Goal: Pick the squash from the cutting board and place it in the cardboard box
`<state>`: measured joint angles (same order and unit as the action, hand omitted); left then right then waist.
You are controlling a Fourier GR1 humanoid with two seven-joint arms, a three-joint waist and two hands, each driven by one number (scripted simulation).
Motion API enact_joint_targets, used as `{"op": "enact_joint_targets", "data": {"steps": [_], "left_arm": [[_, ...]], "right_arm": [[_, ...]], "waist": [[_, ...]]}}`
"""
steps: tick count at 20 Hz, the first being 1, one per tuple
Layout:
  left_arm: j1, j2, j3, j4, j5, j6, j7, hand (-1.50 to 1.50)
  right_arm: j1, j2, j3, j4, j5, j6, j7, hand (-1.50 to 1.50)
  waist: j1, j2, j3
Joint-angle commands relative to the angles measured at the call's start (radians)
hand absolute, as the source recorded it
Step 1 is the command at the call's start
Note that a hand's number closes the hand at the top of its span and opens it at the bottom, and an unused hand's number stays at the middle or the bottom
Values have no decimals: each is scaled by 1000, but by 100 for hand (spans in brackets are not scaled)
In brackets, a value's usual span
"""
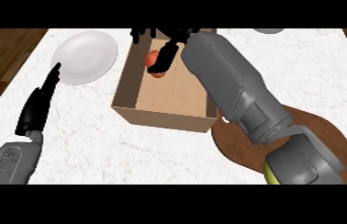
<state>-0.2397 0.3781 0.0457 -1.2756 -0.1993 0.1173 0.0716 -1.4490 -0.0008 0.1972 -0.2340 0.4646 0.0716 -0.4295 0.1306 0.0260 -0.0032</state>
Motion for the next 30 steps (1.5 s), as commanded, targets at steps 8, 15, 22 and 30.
{"op": "enact_joint_targets", "data": {"steps": [8,15,22,30], "left_arm": [[-23,-12,-14,-24,-9,-9,12,0],[24,3,13,-22,0,-9,-5,0],[46,-4,30,-50,6,2,10,0],[23,3,38,-23,3,-3,1,0]], "right_arm": [[72,1,32,-57,-176,-53,-67,-150],[35,1,-113,-48,-364,-45,-101,-150],[-13,-74,-196,39,-406,94,-138,-150],[35,-330,-227,96,-408,239,-209,-150]], "waist": [[30,7,2],[-14,1,2],[-47,2,3],[-47,19,4]]}}
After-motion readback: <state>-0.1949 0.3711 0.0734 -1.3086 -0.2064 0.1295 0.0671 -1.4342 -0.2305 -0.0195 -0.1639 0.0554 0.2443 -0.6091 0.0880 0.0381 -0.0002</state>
